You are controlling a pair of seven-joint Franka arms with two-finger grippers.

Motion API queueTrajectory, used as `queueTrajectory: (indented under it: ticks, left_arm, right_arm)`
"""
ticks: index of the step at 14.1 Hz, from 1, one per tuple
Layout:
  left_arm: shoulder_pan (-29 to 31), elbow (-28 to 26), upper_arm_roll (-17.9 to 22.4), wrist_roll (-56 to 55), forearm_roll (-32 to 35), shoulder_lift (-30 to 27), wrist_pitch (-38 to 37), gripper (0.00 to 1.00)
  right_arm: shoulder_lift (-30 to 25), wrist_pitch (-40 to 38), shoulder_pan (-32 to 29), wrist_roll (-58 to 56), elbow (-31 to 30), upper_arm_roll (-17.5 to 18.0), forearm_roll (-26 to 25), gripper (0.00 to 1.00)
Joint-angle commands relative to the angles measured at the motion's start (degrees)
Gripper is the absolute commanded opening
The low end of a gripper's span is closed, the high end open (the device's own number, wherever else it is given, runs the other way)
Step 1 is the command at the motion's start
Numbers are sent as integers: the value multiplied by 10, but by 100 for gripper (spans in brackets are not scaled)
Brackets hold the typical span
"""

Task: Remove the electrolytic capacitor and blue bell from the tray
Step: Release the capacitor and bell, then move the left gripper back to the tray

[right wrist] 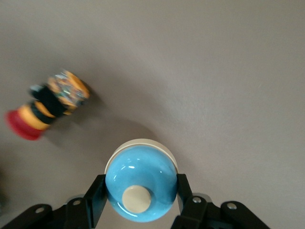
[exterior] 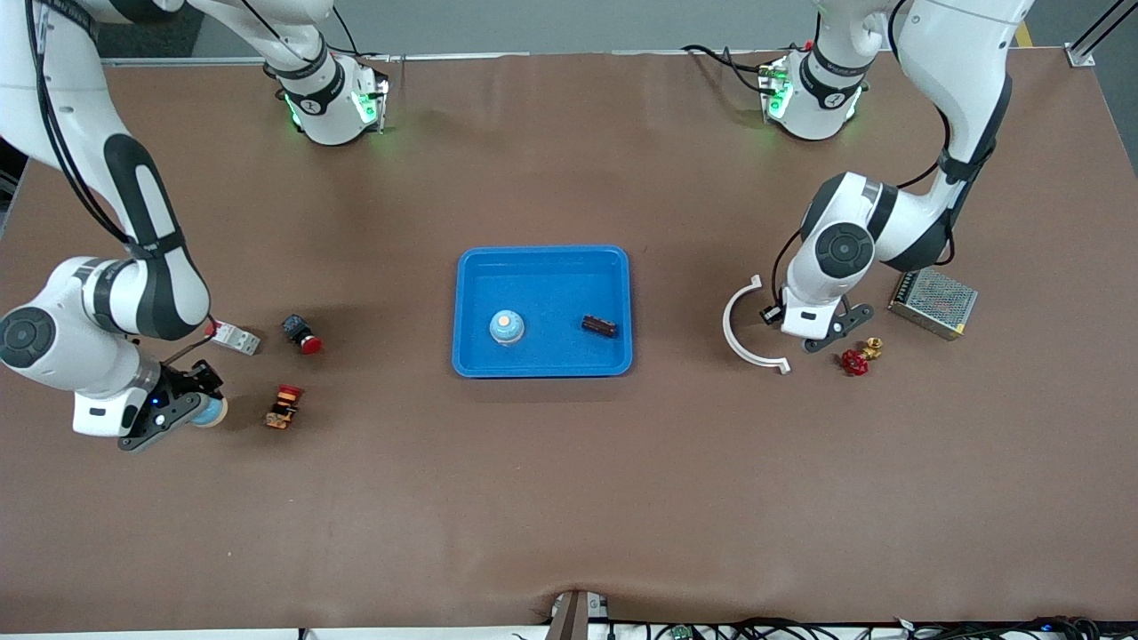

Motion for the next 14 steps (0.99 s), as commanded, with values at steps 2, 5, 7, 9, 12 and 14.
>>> queueTrajectory:
  ticks: [2,5,7,9,12,14]
  left_arm:
    - [2,4,-4,-7,11,29,35,18]
    - [2,19,-5,-9,11,23,30,100]
    - [1,40,-7,-11,11,13,10,100]
    - [-3,86,-9,-12,4,6,-55,100]
    - [-13,176,-39,-58,-13,16,-140,100]
    - [-29,213,-56,-123,-46,23,-142,100]
  right_arm:
    - [31,3,-25,-11,19,15,1,0]
    - [41,3,-32,-10,19,15,3,0]
    - [43,3,-35,-9,19,15,4,0]
    - [49,3,-42,-9,19,17,5,0]
    - [48,0,-42,-11,19,16,45,100]
    - [35,-20,-35,-7,21,18,47,100]
